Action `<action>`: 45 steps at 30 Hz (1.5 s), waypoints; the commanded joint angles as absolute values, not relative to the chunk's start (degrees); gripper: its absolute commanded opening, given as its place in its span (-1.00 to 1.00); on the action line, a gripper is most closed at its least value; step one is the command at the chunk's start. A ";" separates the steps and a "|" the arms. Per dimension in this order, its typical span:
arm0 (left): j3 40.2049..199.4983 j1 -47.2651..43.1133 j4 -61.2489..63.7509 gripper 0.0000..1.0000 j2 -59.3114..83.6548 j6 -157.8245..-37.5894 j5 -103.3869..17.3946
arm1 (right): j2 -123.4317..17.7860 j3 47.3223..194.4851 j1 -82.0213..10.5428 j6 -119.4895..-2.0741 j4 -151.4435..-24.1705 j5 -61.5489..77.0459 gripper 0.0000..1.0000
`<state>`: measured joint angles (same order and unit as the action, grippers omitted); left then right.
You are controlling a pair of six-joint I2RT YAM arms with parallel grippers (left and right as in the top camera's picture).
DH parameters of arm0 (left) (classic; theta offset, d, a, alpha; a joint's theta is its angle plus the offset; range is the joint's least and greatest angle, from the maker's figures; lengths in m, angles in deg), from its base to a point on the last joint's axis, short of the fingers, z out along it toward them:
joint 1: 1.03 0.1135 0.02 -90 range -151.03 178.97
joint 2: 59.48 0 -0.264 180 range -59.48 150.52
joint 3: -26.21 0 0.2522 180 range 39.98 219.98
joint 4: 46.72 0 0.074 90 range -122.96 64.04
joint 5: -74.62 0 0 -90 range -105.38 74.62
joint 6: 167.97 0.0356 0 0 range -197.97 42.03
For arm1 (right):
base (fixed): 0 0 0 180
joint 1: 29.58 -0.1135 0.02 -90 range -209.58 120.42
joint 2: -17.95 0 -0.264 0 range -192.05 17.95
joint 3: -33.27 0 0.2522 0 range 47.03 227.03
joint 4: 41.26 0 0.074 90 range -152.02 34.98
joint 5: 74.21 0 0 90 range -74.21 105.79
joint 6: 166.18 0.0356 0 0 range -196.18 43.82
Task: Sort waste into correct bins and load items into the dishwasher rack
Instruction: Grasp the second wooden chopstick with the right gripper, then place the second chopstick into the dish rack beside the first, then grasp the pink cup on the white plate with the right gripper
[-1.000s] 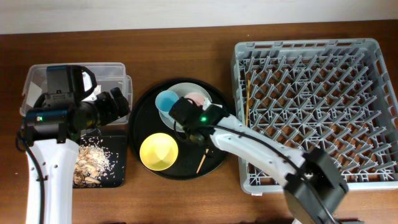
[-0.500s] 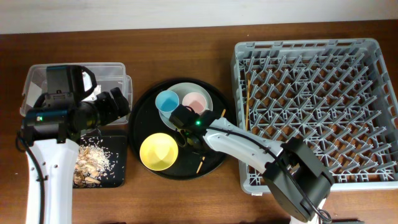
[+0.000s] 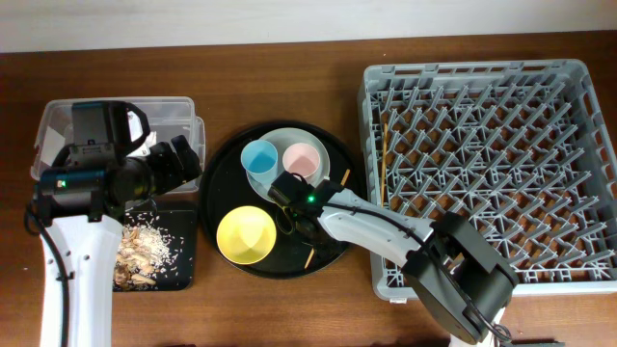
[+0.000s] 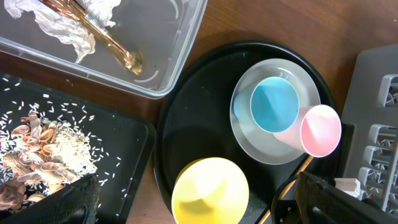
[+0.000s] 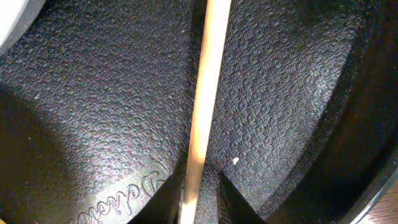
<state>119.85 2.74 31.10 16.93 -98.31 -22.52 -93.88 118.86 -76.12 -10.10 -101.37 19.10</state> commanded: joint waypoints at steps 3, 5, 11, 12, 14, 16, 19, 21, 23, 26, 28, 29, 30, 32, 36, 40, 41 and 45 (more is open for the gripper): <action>120.20 2.90 31.03 0.98 16.69 -97.61 -23.11 | -94.08 118.38 -76.43 -9.20 -101.04 18.99 -0.82; 120.20 2.90 31.03 0.98 16.69 -97.61 -23.11 | -94.03 118.38 -76.43 -9.20 -101.09 18.97 -0.91; 120.20 2.90 31.03 0.98 16.69 -97.61 -23.11 | -85.71 122.23 -73.67 -15.67 -106.37 19.45 -0.92; 120.20 2.90 31.03 0.98 16.69 -97.61 -23.11 | -83.78 123.21 -72.95 -17.79 -107.88 19.45 -0.92; 120.20 2.90 31.03 0.98 16.69 -97.61 -23.11 | -79.32 126.01 -69.65 -25.55 -113.15 19.63 -0.92; 120.20 2.90 31.03 0.98 16.69 -97.61 -23.11 | -75.11 127.03 -65.76 -35.43 -116.52 19.63 -0.92; 120.20 2.90 31.03 0.98 16.69 -97.61 -23.11 | -70.63 127.03 -58.00 -50.47 -118.35 19.63 -0.92; 120.20 2.90 31.03 0.98 16.69 -97.61 -23.11 | -71.46 126.97 -53.67 -55.93 -119.99 19.63 -0.92; 120.20 2.90 31.03 0.98 16.69 -97.61 -23.11 | -72.88 126.97 -51.55 -56.48 -119.99 19.65 -0.92; 120.20 2.90 31.03 0.98 16.69 -97.61 -23.11 | -75.81 126.97 -50.04 -56.48 -118.88 20.00 -0.92; 120.20 2.90 31.03 0.98 16.69 -97.61 -23.11 | -77.05 126.97 -50.07 -56.45 -118.05 22.34 -0.89; 120.20 2.90 31.03 0.98 16.69 -97.61 -23.11 | -77.73 126.97 -49.83 -56.45 -117.63 22.69 -0.84; 120.20 2.90 31.03 0.98 16.69 -97.61 -23.11 | -78.23 126.97 -49.61 -56.45 -117.41 22.69 -0.67; 120.20 2.90 31.03 0.98 16.69 -97.61 -23.11 | -78.65 126.97 -48.86 -56.45 -117.37 22.69 -0.31; 120.20 2.90 31.03 0.99 16.69 -97.61 -23.11 | -78.65 126.97 -48.58 -56.45 -117.41 22.67 -0.27; 120.20 2.90 31.03 0.98 16.69 -97.61 -23.11 | -78.52 128.89 -48.65 -56.45 -118.29 18.08 -0.25; 120.20 2.90 31.03 0.98 16.69 -97.61 -23.11 | -78.41 132.00 -48.69 -56.52 -119.20 11.30 -0.26; 120.20 2.90 31.03 0.98 16.69 -97.61 -23.08 | -78.41 139.10 -50.04 -69.22 -116.63 -4.15 -0.25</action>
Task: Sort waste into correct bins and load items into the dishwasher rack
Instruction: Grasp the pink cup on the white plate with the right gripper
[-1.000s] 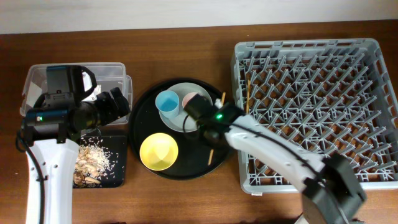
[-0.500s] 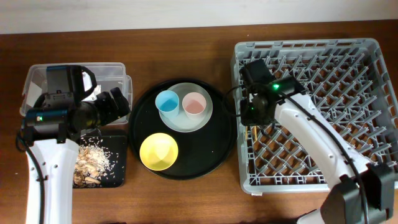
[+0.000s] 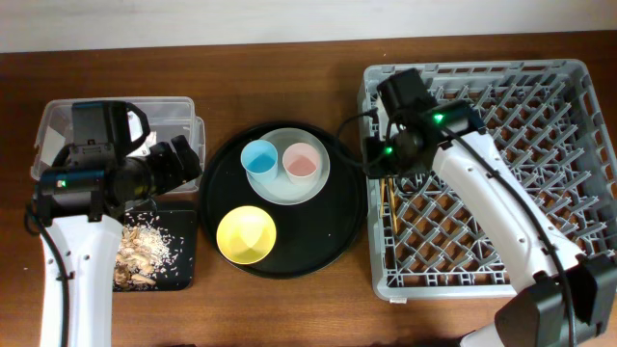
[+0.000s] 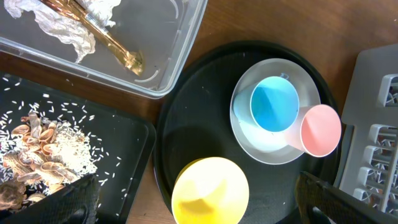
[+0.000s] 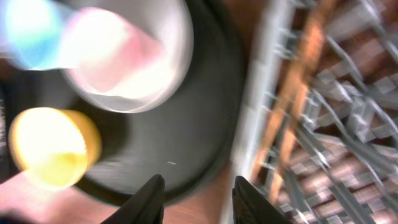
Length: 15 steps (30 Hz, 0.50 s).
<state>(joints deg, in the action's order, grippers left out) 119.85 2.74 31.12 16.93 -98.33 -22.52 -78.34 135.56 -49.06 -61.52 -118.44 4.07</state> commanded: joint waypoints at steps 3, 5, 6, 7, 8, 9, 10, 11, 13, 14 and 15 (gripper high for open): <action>120.20 2.90 31.03 0.98 16.69 -97.61 -23.11 | -78.43 139.23 -55.40 -82.11 -110.09 -3.23 -0.33; 120.20 2.90 31.03 0.98 16.69 -97.61 -23.11 | -78.65 139.19 -59.36 -82.46 -103.01 1.40 -0.38; 120.20 2.90 31.03 0.98 16.69 -97.61 -23.11 | -79.06 139.19 -60.86 -83.53 -100.01 1.49 -0.44; 120.20 2.90 31.03 0.98 16.69 -97.61 -23.11 | -80.00 139.19 -62.13 -83.91 -97.61 1.46 -0.46; 120.20 2.90 31.03 0.98 16.69 -97.61 -23.11 | -81.82 139.19 -62.94 -83.91 -96.06 1.49 -0.45; 120.20 2.90 31.03 0.98 16.69 -97.61 -23.08 | -82.73 139.19 -62.94 -83.88 -95.91 1.46 -0.31; 120.20 2.90 31.03 0.98 16.69 -97.61 -23.11 | -84.64 139.19 -62.87 -83.88 -95.66 1.46 -0.31; 120.20 2.90 31.03 0.98 16.69 -97.61 -23.11 | -86.03 139.19 -62.90 -83.86 -95.21 1.46 -0.39; 120.20 2.90 31.03 0.98 16.69 -97.61 -23.11 | -87.54 139.19 -62.90 -83.86 -95.16 1.42 -0.46; 120.20 2.90 31.03 0.98 16.69 -97.61 -23.11 | -88.57 139.19 -62.98 -83.88 -95.21 0.96 -0.46; 120.20 2.90 31.03 0.98 16.69 -97.61 -23.11 | -89.38 139.19 -63.05 -83.91 -95.25 0.59 -0.45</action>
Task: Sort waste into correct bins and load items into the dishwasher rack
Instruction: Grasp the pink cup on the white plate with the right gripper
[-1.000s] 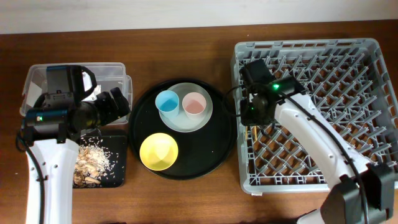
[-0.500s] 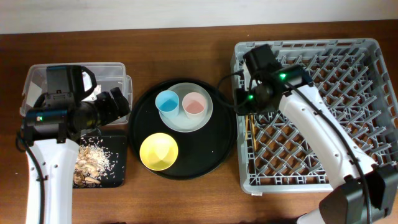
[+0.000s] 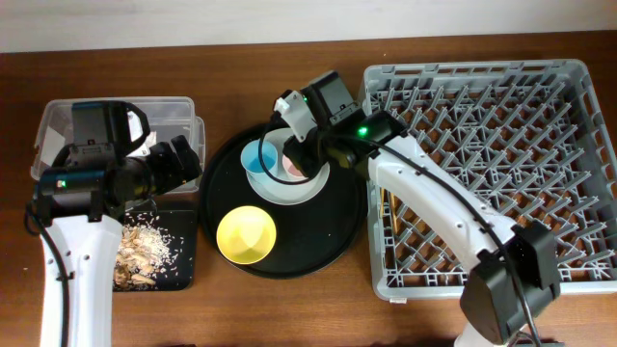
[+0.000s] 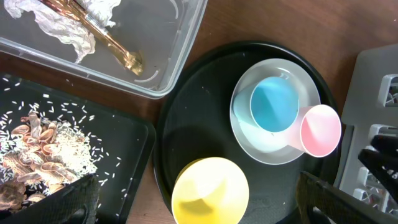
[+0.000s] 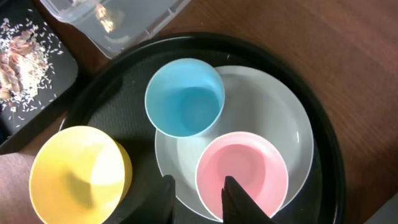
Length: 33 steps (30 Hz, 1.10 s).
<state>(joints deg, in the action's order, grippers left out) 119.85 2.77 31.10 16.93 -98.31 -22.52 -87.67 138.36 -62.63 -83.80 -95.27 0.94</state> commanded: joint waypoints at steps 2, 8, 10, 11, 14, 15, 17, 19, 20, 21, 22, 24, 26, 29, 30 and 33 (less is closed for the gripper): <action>120.20 2.90 31.03 0.98 16.69 -97.61 -23.11 | -91.56 139.17 -63.05 -83.91 -95.56 -0.74 -0.38; 120.20 2.90 31.03 0.98 16.69 -97.61 -23.11 | -96.90 139.06 -65.13 -85.00 -95.73 -0.04 -0.36; 120.20 2.90 31.03 0.99 16.69 -97.61 -23.11 | -97.88 138.95 -65.15 -86.49 -95.73 0.11 -0.36; 120.20 2.90 31.03 0.98 16.69 -97.61 -23.11 | -98.32 138.90 -65.15 -86.46 -95.75 1.51 -0.37; 120.20 2.90 31.03 0.98 16.69 -97.61 -23.11 | -98.84 138.90 -65.15 -86.46 -95.88 1.66 -0.36; 120.20 2.90 31.03 0.98 16.69 -97.61 -23.11 | -98.84 138.90 -65.15 -86.46 -96.01 1.66 -0.36; 120.20 2.90 31.03 0.98 16.69 -97.61 -23.11 | -98.84 138.90 -65.15 -86.46 -97.72 1.68 -0.38; 120.20 2.90 31.03 0.98 16.69 -97.61 -23.11 | -98.84 138.90 -65.15 -86.46 -100.28 6.12 -0.47; 120.20 2.90 31.03 0.98 16.69 -97.61 -23.11 | -98.84 138.90 -65.15 -86.46 -100.56 7.02 -0.51; 120.20 2.90 31.03 0.98 16.69 -97.61 -23.11 | -98.84 138.90 -65.15 -86.46 -100.63 7.34 -0.55; 120.20 2.90 31.03 0.98 16.69 -97.61 -23.11 | -98.84 138.90 -65.15 -86.44 -100.63 7.32 -0.55; 120.20 2.90 31.03 0.98 16.69 -97.61 -23.11 | -98.84 138.90 -65.15 -86.44 -100.56 7.32 -0.81; 120.20 2.90 31.03 0.98 16.69 -97.61 -23.11 | -98.78 138.92 -65.15 -86.44 -100.78 7.26 -0.92; 120.20 2.90 31.03 0.98 16.69 -97.61 -23.11 | -93.79 140.65 -65.13 -86.25 -101.98 7.21 -0.92; 120.20 2.90 31.03 0.98 16.69 -97.61 -23.11 | -91.63 142.42 -64.93 -86.25 -102.51 7.19 -0.92; 120.20 2.90 31.03 0.98 16.69 -97.61 -23.11 | -84.72 153.13 -57.45 -88.37 -105.76 -3.96 -0.92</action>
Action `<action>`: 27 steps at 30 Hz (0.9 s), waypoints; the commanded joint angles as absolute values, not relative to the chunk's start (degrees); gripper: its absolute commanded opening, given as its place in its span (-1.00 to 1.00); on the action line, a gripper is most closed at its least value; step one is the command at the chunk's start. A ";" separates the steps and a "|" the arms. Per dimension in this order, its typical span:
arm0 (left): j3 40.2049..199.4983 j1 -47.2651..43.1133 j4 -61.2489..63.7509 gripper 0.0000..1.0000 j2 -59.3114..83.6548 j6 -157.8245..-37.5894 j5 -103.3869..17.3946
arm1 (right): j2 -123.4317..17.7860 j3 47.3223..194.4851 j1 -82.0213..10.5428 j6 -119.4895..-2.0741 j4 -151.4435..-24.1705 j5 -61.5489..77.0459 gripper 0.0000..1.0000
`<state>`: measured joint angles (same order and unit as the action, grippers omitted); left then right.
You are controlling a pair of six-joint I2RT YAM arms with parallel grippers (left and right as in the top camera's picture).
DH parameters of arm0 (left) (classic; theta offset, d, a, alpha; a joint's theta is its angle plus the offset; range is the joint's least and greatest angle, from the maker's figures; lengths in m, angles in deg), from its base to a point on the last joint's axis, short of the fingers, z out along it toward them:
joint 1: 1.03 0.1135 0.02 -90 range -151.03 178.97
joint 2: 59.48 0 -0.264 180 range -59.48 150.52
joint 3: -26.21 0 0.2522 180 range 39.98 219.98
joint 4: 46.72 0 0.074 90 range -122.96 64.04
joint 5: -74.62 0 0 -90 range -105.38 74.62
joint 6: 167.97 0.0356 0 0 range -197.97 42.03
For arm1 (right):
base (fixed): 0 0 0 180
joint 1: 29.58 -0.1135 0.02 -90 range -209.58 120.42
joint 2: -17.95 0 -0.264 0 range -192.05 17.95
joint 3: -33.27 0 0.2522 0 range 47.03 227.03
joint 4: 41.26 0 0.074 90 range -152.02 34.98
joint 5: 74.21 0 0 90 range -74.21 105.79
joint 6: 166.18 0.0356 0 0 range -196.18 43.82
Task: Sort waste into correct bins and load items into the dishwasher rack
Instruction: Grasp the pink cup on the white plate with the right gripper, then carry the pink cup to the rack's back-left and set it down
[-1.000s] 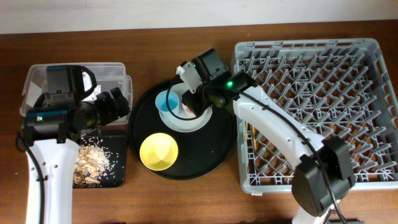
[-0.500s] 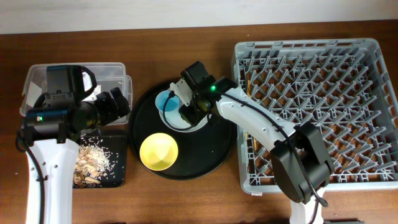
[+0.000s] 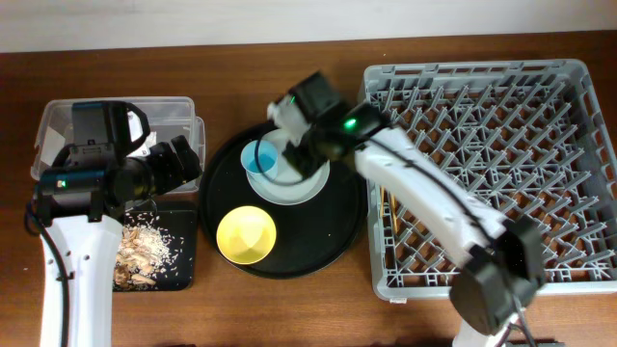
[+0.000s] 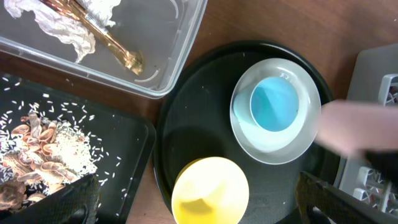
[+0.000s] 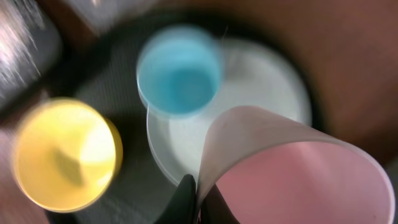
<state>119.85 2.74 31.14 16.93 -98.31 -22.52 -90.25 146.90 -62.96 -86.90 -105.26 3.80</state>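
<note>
My right gripper (image 5: 198, 193) is shut on the rim of the pink cup (image 5: 298, 174), which fills the lower right of the right wrist view, clear of the white plate (image 5: 261, 81). The left wrist view shows that pink cup (image 4: 351, 127) as a blur right of the plate. The blue cup (image 3: 258, 156) stands on the white plate (image 3: 289, 188) in the black round tray (image 3: 318, 231). A yellow bowl (image 3: 247, 234) sits at the tray's front. The arm hides the right gripper (image 3: 307, 145) from overhead. My left gripper (image 4: 200, 198) hangs open above the tray's left side.
The grey dishwasher rack (image 3: 472, 69) fills the right, with chopsticks (image 3: 386, 207) lying along its left side. At the left are a clear bin (image 3: 116, 116) holding crumpled foil and a spoon (image 4: 106, 37), and a black tray of food scraps and rice (image 3: 149, 246).
My right gripper was open above the pink cup on the plate. Now it is shut on the cup's rim and the cup is off the plate. The left arm has not moved.
My right gripper was at a chopstick lying in the black tray. Then it was at the rack's left edge, with the chopstick in the rack and gone from the tray. Then it hung open over the two cups, and now it holds the pink one.
</note>
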 commanded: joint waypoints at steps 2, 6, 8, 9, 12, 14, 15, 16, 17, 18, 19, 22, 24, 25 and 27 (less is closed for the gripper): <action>120.20 2.90 31.03 0.99 16.69 -97.61 -23.11 | -84.77 154.81 -47.68 -89.55 -105.17 -17.59 -0.92; 120.20 2.90 31.03 0.98 16.69 -97.61 -23.11 | -94.69 154.77 -29.43 -97.20 -103.27 -53.27 -0.92; 120.20 2.90 31.03 0.98 16.69 -97.61 -23.11 | -100.72 154.77 -25.15 -97.17 -100.56 -62.99 -0.92; 120.20 2.90 31.03 0.98 16.69 -97.61 -23.11 | -103.85 154.77 -23.73 -97.17 -100.36 -64.02 -0.92; 120.20 2.90 31.03 0.98 16.69 -97.61 -23.11 | -110.16 154.77 -22.75 -97.20 -98.88 -63.95 -0.92; 120.20 2.90 31.03 0.98 16.69 -97.61 -23.11 | -112.55 154.51 -22.85 -97.15 -99.16 -63.98 -0.92; 120.20 2.90 31.03 0.98 16.69 -97.61 -23.11 | -112.74 154.12 -22.85 -97.15 -99.66 -63.82 -0.92; 120.20 2.90 31.03 0.98 16.69 -97.61 -23.11 | -112.72 153.28 -22.83 -97.15 -100.58 -62.14 -0.92; 120.20 2.90 31.03 0.98 16.69 -97.61 -23.11 | -112.72 153.18 -22.85 -97.17 -103.34 -58.36 -0.92; 120.20 2.90 31.03 0.98 16.69 -97.61 -23.11 | -112.72 152.83 -23.03 -97.28 -104.84 -56.28 -0.92; 120.20 2.90 31.03 0.98 16.69 -97.61 -23.11 | -112.72 152.83 -23.18 -97.41 -105.46 -56.65 -0.92; 120.20 2.90 31.03 0.98 16.69 -97.61 -23.11 | -112.72 152.83 -23.77 -97.39 -106.64 -57.20 -0.92; 120.20 2.90 31.03 0.98 16.69 -97.61 -23.08 | -112.72 152.83 -25.08 -98.20 -106.75 -57.00 -0.92; 120.20 2.90 31.03 0.98 16.69 -97.61 -23.11 | -112.74 152.83 -25.52 -98.29 -106.70 -57.00 -0.92; 120.20 2.90 31.03 0.98 16.69 -97.61 -23.11 | -112.74 152.83 -26.94 -98.44 -106.55 -54.73 -0.92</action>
<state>119.85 2.74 31.10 16.93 -98.31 -22.52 -111.87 153.55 -25.70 -97.68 -106.27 -59.01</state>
